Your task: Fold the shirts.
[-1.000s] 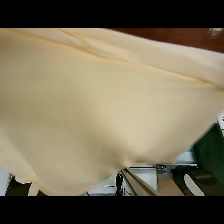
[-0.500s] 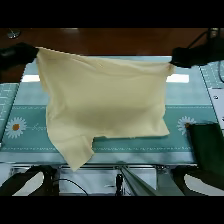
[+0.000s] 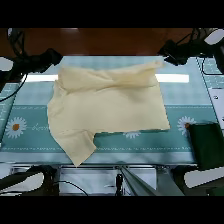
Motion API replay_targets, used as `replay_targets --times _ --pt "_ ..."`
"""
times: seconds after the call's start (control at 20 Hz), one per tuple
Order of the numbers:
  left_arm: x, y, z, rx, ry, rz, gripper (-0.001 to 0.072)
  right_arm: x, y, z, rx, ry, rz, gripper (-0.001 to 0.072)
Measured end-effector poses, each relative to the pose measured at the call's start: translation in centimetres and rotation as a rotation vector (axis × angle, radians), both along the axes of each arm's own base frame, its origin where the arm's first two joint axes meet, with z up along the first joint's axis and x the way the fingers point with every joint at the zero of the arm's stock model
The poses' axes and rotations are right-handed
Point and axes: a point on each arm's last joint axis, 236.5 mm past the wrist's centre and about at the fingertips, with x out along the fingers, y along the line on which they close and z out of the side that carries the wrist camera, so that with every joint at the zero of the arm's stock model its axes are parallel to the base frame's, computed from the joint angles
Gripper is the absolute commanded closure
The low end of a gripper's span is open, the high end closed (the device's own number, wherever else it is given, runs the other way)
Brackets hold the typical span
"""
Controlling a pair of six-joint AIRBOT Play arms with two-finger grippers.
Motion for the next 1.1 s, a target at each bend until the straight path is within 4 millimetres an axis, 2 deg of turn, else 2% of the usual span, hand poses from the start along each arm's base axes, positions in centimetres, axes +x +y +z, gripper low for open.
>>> replay_targets --times 0.05,0.15,0.25,0.35,0.45,0.6,0.75,0.85,0.95,1.1 --pt "-0.6 0.0 -0.4 0.000 0.035 -0.022 0.0006 -0.6 -0.6 -0.2 0.002 0.023 0.013 0.0089" --pt "-2.2 0.9 -1.1 0.017 0.122 -0.066 0.0006 -3.0 -2.2 -1.0 -0.022 0.104 0.069 0.0089" --pt "-4.6 2.7 -2.2 0.014 0.237 -0.089 0.0006 -6.6 -4.7 -2.0 -0.105 0.213 0.121 0.0089" --pt "-8.0 4.7 -4.1 -0.001 0.382 -0.092 0.0006 -10.4 -7.3 -2.8 -0.169 0.297 0.120 0.0089" --pt "-12.8 6.5 -7.1 -0.020 0.556 -0.088 0.0006 -13.6 -8.1 -3.5 -0.169 0.324 0.101 0.0089" --pt "-19.7 9.0 -11.0 -0.071 0.740 -0.010 0.0007 -18.1 -6.2 -5.1 -0.098 0.287 0.095 0.0089" --pt "-24.5 9.4 -13.3 -0.178 0.811 0.067 0.0007 -22.4 -3.6 -6.8 -0.023 0.242 0.086 0.0089" --pt "-26.6 8.8 -14.6 -0.235 0.840 0.087 0.0007 -24.5 -2.0 -7.5 0.024 0.218 0.085 0.0089" --pt "-28.4 8.5 -15.7 -0.252 0.872 0.088 0.0007 -25.8 -0.9 -7.8 0.053 0.193 0.080 0.0089" --pt "-29.0 7.7 -16.5 -0.280 0.861 0.083 0.0007 -26.7 -0.1 -7.7 0.079 0.162 0.077 0.0089"
